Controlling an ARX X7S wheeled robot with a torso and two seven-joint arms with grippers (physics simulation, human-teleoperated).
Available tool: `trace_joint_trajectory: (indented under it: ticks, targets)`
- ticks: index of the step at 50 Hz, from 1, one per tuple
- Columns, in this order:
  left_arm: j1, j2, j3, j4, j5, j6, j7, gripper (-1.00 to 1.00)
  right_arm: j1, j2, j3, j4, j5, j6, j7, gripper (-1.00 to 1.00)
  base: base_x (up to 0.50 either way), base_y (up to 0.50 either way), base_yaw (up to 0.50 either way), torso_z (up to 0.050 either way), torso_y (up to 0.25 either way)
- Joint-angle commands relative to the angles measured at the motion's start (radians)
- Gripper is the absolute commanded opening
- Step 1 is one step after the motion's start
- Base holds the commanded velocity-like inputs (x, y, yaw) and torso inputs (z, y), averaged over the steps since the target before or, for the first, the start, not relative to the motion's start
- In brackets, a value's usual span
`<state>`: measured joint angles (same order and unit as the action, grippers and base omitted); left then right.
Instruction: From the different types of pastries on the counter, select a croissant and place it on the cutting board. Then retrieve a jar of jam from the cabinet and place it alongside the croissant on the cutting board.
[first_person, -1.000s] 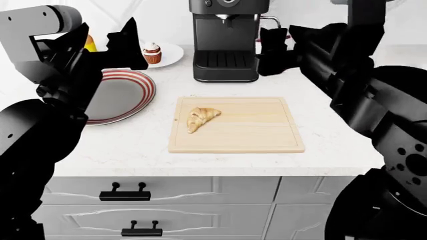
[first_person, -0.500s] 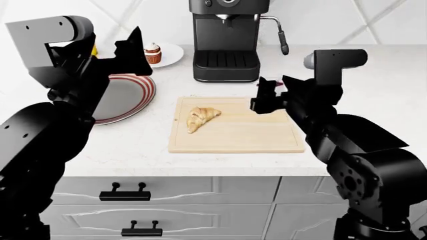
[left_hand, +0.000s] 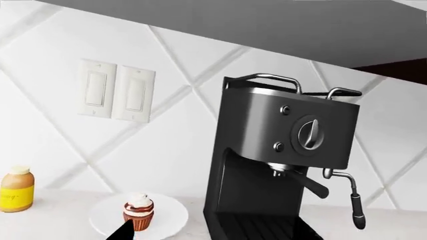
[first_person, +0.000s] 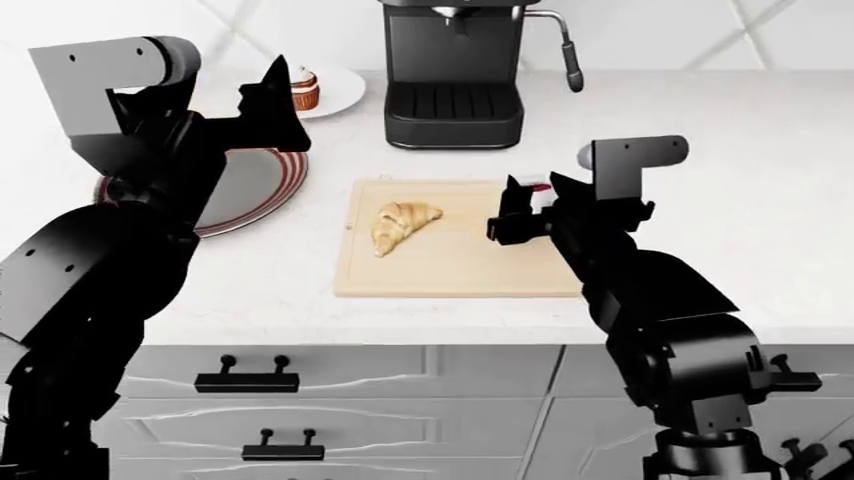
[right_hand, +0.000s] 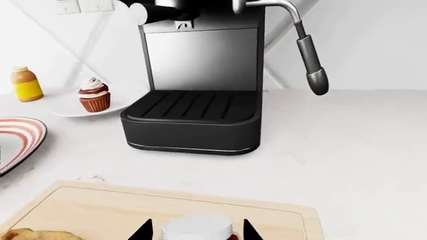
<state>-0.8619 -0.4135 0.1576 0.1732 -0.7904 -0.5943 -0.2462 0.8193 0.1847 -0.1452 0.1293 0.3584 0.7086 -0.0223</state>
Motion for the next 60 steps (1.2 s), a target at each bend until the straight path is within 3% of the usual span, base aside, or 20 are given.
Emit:
trace_joint_trajectory:
  ticks: [1,13,36,45,46,60]
  targets:
    - [0.001,0.001,0.010,-0.005,0.019,0.014,-0.004,1.00,-0.016,-0.001,-0.021,0.058,-0.020,-0.047,-0.019,-1.00,0.00,0.00,0.00,0.000,0.000]
    - [0.000,0.003,0.010,-0.005,0.009,0.009,-0.008,1.00,-0.052,0.007,-0.019,0.019,-0.005,-0.033,-0.008,-1.00,0.00,0.00,0.00,0.000,0.000]
    - [0.003,0.010,0.025,-0.012,0.010,0.019,-0.002,1.00,-0.257,0.062,0.017,-0.369,0.076,0.211,0.112,-1.00,0.00,0.00,0.00,0.000,-0.003]
    - [0.002,0.012,0.029,-0.016,0.010,0.022,0.001,1.00,-0.274,0.068,0.019,-0.398,0.084,0.234,0.128,-1.00,0.00,0.00,0.00,0.000,-0.004]
    - [0.001,0.012,0.030,-0.017,0.010,0.022,0.001,1.00,-0.274,0.069,0.019,-0.399,0.084,0.235,0.130,1.00,0.00,0.00,0.00,0.000,-0.011]
    - [0.002,0.007,0.029,-0.009,0.005,0.022,-0.003,1.00,-0.273,0.074,0.013,-0.397,0.084,0.235,0.139,1.00,0.00,0.00,0.00,0.000,0.000]
